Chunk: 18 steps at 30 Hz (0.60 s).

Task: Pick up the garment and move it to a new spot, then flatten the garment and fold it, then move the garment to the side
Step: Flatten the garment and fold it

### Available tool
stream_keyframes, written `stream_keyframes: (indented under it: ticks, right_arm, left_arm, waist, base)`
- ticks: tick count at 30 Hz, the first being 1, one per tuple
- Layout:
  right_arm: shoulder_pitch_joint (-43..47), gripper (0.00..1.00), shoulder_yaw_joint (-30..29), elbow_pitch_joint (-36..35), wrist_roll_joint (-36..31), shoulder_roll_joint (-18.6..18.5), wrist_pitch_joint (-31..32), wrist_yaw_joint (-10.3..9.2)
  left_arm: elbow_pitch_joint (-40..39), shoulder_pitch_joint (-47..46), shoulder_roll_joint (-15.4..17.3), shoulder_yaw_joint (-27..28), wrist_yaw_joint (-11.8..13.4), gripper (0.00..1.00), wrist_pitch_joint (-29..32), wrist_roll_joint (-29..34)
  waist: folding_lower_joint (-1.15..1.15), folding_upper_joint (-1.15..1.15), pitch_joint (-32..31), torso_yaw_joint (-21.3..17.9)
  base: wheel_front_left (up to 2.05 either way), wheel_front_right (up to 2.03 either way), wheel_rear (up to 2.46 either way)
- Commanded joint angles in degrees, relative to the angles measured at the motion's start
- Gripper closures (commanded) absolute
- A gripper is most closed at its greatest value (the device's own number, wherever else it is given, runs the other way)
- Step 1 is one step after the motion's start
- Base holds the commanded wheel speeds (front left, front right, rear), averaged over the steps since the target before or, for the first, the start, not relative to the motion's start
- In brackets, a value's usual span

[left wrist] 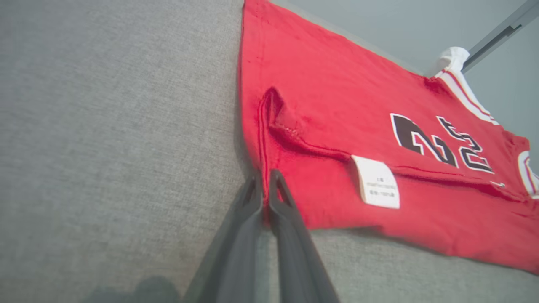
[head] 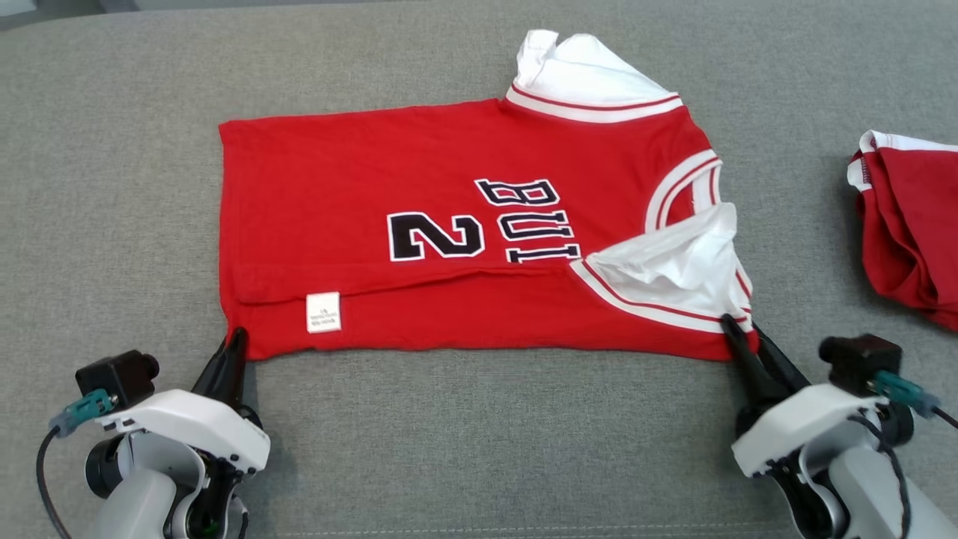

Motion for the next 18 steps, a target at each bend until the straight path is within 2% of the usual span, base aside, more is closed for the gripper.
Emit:
stream_keyframes:
  ticks: [1,9,10,13,18]
  right_arm:
    - [2.3,1.0,0.1,-2.5,1.0,-1.3,-0.3,-0.16]
    - [13.7,1.0,-5.8,-14.6,2.4,-4.9,2.3,-0.16]
    - [16.8,1.0,-8.2,-17.6,2.1,-4.6,3.8,-0.16]
    - [21.5,1.0,-11.3,-21.7,1.4,-3.3,6.3,-0.16]
    - [26.7,1.0,-15.0,-25.8,0.0,-0.6,9.0,-0.16]
  left_arm:
    - [-1.9,0.4,2.3,2.3,0.2,1.0,-0.3,-0.5]
    - [-10.7,8.1,5.6,3.0,3.9,1.0,1.7,-0.5]
    - [-13.4,10.3,6.2,3.2,5.3,1.0,2.3,-0.6]
    - [-17.3,13.6,6.9,3.5,7.2,1.0,3.0,-0.8]
    - [-21.4,17.6,7.3,3.9,9.3,1.0,3.8,-1.2]
  waist:
    - [0.0,0.0,-0.3,0.3]
    - [0.0,0.0,-1.5,1.4]
    - [0.0,0.0,-1.9,1.6]
    - [0.0,0.0,-2.3,1.9]
    - [0.0,0.0,-2.7,1.9]
  base:
    - [0.0,0.0,0.0]
    - [0.0,0.0,0.0]
    - [0.0,0.0,0.0]
    - [0.0,0.0,0.0]
    - [0.0,0.0,0.0]
